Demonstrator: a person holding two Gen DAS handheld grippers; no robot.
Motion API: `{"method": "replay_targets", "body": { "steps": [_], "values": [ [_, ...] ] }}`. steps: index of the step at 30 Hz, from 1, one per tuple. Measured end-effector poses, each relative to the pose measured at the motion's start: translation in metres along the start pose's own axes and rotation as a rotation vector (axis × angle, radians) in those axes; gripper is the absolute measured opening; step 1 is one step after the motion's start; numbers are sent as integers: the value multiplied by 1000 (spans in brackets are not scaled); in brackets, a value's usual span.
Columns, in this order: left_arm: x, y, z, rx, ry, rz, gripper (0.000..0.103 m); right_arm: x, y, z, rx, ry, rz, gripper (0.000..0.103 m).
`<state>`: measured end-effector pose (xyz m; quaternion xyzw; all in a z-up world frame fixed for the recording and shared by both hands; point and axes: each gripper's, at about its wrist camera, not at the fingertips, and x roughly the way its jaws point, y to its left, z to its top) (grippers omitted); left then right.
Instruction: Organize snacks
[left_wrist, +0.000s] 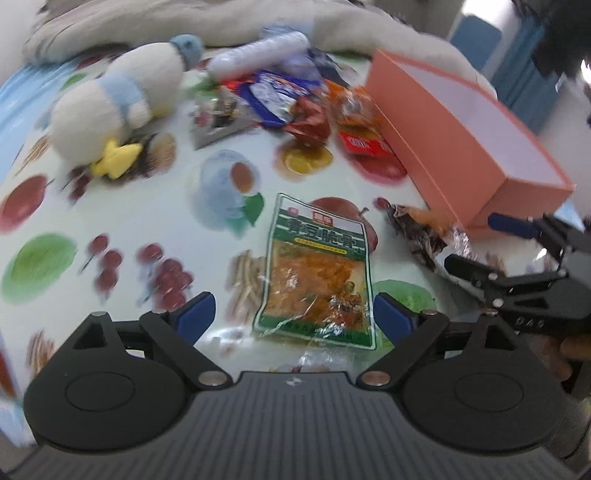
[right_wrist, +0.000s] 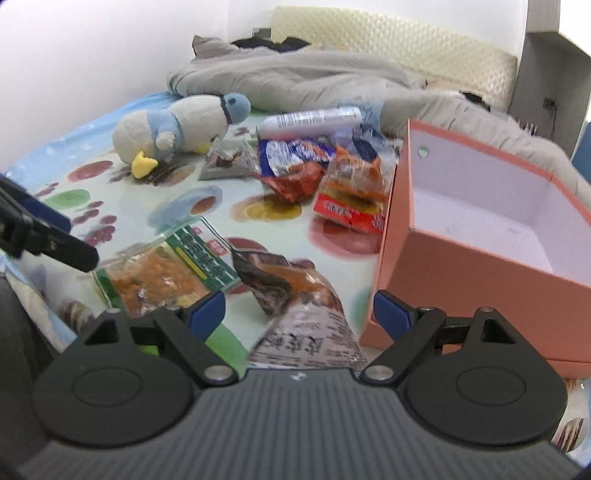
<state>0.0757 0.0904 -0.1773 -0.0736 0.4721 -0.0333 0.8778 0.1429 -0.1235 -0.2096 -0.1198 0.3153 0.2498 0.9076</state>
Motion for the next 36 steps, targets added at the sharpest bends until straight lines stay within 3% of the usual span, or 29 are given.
{"method": "replay_targets", "body": {
  "steps": [1, 2, 8, 15, 24, 36],
  "values": [
    [7, -4, 2, 16, 11, -1, 96, 3, -4, -1, 9, 13, 5, 75],
    [13, -7, 2, 34, 26, -6, 96, 6, -7, -1, 21, 28, 11, 72],
    [39, -25, 5, 121, 74, -5, 96, 24, -15, -4, 60, 69, 63, 70],
    [58, -40, 11, 167, 91, 41, 96, 38, -16, -7, 68, 109, 50, 71],
    [81, -42, 9, 126, 130, 84, 94, 41, -9, -8, 80, 121, 1, 65],
    [79, -41, 8, 56, 86, 117, 72, 35, -6, -10, 96, 113, -58, 53]
  ]
}}
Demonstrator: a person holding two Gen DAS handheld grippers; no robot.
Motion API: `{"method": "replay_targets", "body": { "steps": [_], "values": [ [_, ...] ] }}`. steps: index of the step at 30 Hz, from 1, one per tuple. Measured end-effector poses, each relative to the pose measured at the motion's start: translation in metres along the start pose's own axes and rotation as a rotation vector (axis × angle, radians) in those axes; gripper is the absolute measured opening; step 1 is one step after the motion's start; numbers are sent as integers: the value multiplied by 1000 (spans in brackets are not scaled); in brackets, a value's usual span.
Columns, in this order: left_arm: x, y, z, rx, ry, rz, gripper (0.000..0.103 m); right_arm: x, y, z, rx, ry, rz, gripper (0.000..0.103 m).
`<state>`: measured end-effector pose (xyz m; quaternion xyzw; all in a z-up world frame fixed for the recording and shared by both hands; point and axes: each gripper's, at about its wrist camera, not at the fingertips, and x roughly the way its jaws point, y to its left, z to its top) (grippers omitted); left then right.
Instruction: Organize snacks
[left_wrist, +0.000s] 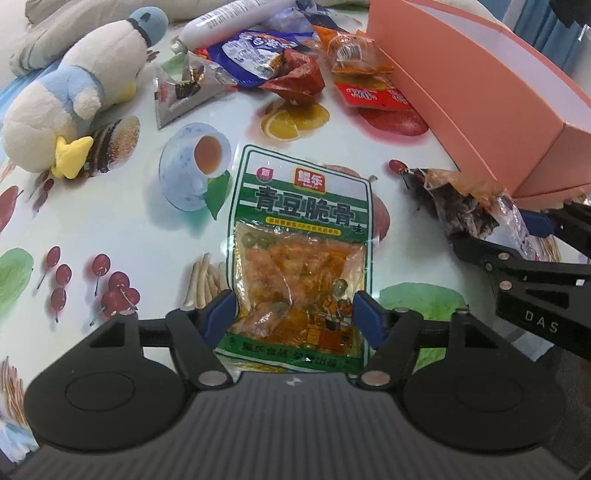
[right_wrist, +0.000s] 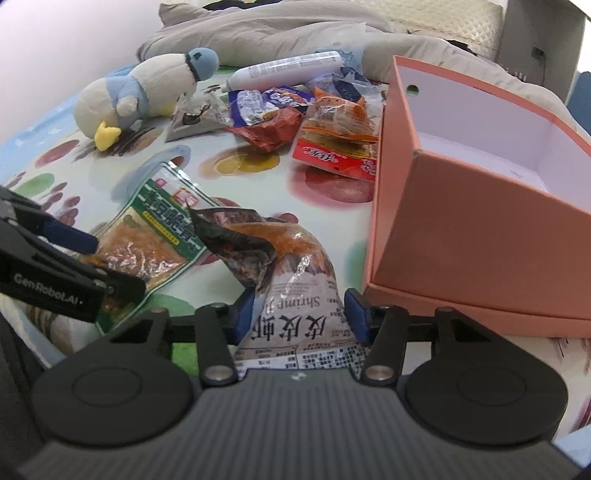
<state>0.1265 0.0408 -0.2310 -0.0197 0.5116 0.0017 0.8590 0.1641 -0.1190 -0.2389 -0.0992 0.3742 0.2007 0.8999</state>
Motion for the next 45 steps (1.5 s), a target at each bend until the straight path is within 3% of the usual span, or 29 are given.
{"method": "replay_targets", "body": {
  "steps": [9, 23, 26, 45],
  "values": [
    [-10, 9, 1, -105, -41, -4, 59, -16, -4, 1, 66, -16, -26, 47],
    [-43, 26, 4, -233, -118, -5, 58, -36, 2, 13, 76, -56, -17, 46],
    [-50, 31, 6, -260, -135, -5, 58, -42, 8, 19, 17, -70, -61, 46],
    [-111, 13, 46, -261, -260, -47, 58, -94, -13, 62, 74, -199, -25, 46]
  ]
}}
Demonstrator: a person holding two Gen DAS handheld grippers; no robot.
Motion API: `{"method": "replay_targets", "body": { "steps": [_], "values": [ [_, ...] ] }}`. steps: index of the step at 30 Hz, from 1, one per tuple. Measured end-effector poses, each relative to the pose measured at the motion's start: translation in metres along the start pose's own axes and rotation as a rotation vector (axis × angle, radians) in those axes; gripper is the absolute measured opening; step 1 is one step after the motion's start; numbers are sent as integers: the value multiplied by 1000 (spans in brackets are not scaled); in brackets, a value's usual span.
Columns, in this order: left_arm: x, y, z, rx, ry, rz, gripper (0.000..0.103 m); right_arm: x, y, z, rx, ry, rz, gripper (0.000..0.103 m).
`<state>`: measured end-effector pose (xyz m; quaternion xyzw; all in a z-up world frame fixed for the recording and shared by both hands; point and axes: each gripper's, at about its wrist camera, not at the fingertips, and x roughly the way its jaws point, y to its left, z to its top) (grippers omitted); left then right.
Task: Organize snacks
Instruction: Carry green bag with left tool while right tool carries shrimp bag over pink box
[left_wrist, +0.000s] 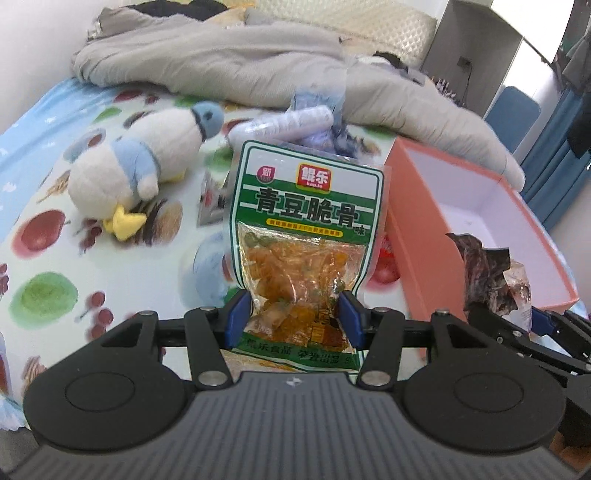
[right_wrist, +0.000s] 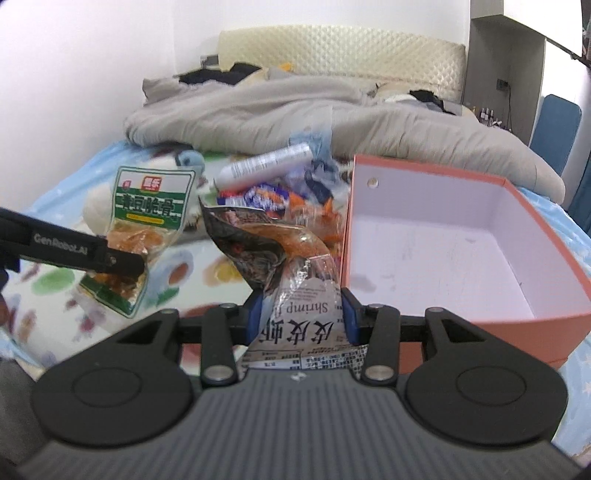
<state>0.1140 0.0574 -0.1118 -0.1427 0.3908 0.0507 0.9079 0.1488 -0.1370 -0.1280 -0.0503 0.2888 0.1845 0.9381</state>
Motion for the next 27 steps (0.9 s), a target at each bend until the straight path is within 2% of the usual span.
{"method": "replay_targets", "body": {
  "steps": [7, 16, 23, 27],
  "values": [
    [-28, -28, 36, 2, -66, -39, 58, -23, -17, 40, 2, -80, -19, 46],
    [-58, -91, 95, 50, -161, -121, 58, -47, -61, 94, 12, -182, -77, 46],
    [-64, -147, 132, 104, -196, -168, 58, -53, -109, 119, 43, -219, -129, 46],
    [-54, -179, 144, 123, -195, -200, 58, -45, -135, 121, 71, -216, -158, 46]
  ]
}}
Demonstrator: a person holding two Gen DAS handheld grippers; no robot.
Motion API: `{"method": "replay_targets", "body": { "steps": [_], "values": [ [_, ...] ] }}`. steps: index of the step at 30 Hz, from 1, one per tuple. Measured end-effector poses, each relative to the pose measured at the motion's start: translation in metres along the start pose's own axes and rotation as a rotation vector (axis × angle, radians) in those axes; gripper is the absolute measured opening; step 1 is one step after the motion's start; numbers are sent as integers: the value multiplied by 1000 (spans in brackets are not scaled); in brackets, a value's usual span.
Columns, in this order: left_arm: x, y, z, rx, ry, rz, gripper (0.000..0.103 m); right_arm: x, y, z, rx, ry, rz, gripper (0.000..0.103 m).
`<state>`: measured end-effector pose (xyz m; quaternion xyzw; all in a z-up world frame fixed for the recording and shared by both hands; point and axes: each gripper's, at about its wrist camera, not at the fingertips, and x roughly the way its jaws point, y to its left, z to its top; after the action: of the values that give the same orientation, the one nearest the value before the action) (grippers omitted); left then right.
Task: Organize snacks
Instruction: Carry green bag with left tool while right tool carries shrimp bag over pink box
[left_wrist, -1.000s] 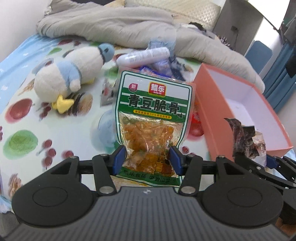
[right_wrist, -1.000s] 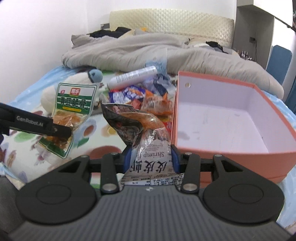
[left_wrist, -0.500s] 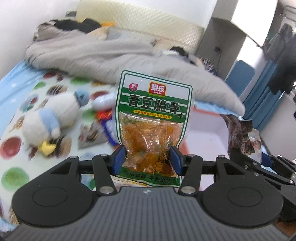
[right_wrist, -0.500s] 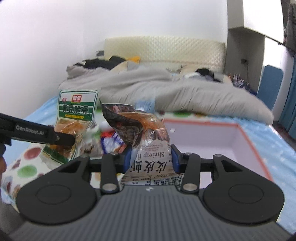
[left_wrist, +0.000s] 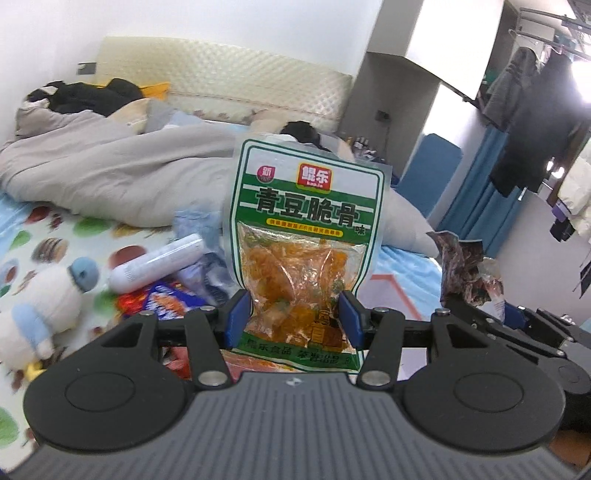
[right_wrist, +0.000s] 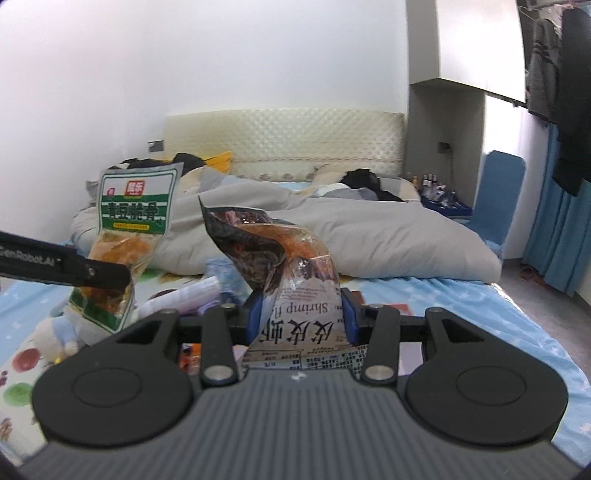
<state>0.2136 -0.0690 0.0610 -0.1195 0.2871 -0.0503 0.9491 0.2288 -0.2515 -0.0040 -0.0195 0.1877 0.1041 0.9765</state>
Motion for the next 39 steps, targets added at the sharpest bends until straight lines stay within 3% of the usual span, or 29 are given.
{"method": "replay_targets", "body": {
  "steps": [7, 22, 39],
  "values": [
    [66, -30, -7, 33, 86, -45, 58, 37, -34, -20, 41, 74, -43, 46],
    [196, -60, -77, 97, 327, -68, 58, 110, -75, -107, 151, 294, -74, 46],
    [202, -50, -86, 85, 362, -46, 59, 115, -76, -121, 164, 324, -68, 46]
  ]
}}
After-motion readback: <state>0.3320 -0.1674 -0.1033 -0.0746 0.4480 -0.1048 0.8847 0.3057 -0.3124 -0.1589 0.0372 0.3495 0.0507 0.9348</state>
